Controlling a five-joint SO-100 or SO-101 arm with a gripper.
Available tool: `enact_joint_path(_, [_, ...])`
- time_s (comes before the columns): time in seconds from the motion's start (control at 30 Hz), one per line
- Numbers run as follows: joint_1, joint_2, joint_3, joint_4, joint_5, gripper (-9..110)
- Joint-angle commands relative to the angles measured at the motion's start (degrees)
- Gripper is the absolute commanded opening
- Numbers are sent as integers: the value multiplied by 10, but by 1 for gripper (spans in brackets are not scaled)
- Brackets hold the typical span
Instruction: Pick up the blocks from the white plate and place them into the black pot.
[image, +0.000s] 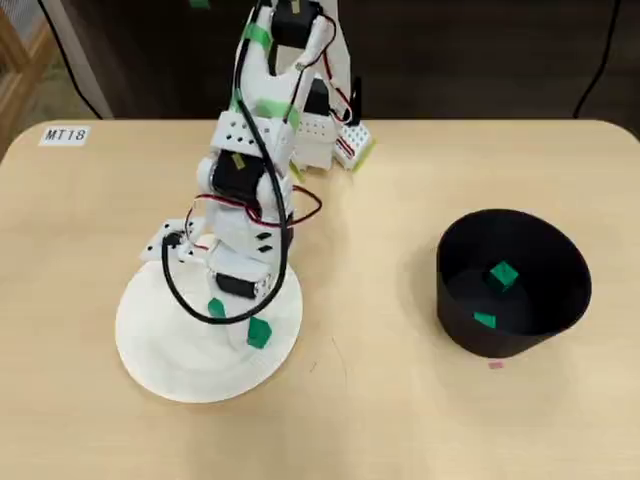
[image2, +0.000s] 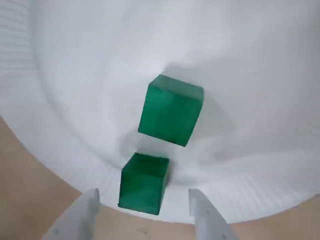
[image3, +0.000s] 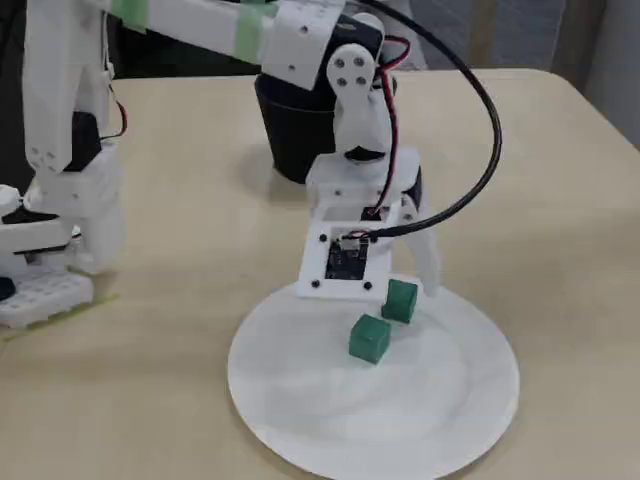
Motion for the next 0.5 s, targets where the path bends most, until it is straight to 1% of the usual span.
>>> enact_joint_path(0.0, [-7, 18, -25, -10, 18, 24])
enact_joint_path(0.27, [1, -23, -26, -54, 54, -2])
enact_joint_path(0.47, [11, -27, -30, -69, 45, -2])
